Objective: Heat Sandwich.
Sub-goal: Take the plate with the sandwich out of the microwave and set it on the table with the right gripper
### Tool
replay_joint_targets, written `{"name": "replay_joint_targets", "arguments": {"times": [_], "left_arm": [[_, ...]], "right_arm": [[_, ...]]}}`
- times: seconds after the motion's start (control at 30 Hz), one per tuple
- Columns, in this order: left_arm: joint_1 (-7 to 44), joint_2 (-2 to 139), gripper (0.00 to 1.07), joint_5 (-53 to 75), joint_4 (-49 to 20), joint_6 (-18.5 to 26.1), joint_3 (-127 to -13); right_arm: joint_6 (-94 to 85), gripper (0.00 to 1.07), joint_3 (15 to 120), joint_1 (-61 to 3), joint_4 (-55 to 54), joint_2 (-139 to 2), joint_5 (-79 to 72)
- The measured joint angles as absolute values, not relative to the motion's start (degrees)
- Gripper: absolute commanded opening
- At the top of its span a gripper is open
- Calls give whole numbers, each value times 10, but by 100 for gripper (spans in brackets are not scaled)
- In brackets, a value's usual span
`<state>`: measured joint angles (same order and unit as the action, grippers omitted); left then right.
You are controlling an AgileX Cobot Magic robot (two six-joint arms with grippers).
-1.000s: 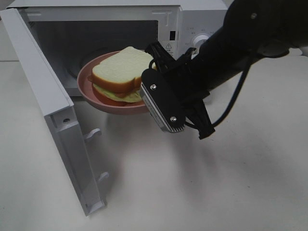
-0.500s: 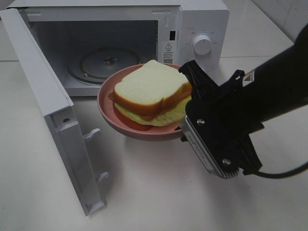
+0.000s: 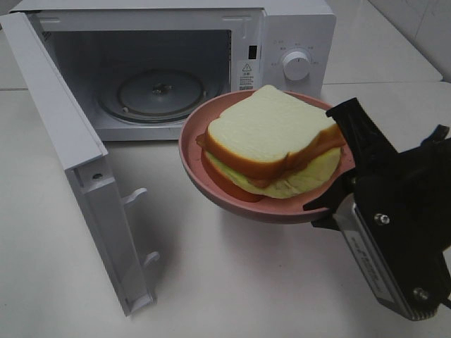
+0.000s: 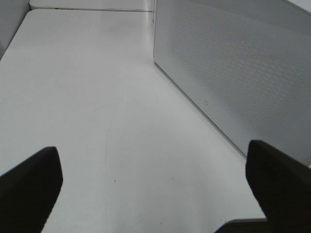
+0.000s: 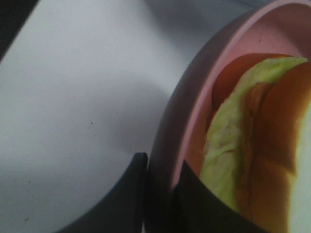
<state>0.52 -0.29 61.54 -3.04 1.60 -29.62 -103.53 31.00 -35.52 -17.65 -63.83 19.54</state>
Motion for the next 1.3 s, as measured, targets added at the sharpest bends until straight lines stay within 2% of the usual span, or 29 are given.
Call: {"name": "replay_joint_targets", "arguments": {"times": [0.7,1.3], "left_arm": [[5,-3,97,615,-30,16,-296],[5,-3,97,615,-30,16,-296]], "right_arm": [[-834,0,239,-355,-3,-492,258],[-463,0,238,-355,235,-492,314]]}}
